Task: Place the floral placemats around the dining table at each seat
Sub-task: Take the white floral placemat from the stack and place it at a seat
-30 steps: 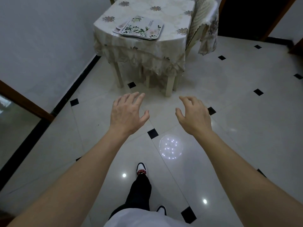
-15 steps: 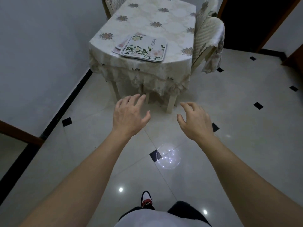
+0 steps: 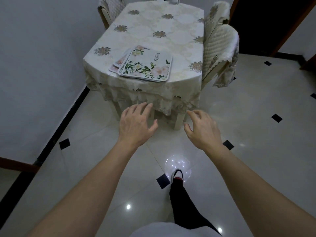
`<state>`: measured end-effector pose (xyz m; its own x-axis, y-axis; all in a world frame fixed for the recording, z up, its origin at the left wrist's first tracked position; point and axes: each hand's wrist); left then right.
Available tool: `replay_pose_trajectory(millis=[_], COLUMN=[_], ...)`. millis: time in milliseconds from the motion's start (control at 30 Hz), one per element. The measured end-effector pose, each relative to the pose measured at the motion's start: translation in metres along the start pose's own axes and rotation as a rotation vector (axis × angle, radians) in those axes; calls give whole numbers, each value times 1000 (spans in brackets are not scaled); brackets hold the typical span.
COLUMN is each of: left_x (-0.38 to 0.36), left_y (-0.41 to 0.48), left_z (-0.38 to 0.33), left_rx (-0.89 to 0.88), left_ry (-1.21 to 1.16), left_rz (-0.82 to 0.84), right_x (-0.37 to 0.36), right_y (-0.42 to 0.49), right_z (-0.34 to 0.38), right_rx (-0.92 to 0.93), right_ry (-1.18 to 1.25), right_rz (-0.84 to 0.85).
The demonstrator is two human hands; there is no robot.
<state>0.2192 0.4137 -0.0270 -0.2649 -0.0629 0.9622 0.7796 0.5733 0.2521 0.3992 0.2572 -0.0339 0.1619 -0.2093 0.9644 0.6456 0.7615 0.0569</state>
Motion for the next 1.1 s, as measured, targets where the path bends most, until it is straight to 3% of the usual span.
replay_pose_trajectory(millis=[400,800,1100], left_x=[-42,-62,-96], left_y=[188,263,337], left_z=[-7,41,106], left_rx=[152,252,253], left_ry=[25,55,-34], left_rz=[33,27,34], right_x=[8,-16,-47], right_y=[212,322,410], right_z=[-46,-31,3], right_rx=[108,211,160], right_ry=[64,77,50], right_rz=[21,54,75])
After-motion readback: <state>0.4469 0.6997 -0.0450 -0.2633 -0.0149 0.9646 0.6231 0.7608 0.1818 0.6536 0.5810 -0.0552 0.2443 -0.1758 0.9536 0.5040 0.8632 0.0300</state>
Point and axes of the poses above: each hand's wrist, its own y-axis towards the middle knuckle, its own x-axis out of the back of the hand, z = x × y, and after that the axes turned 6 degrees about -x, right-handed
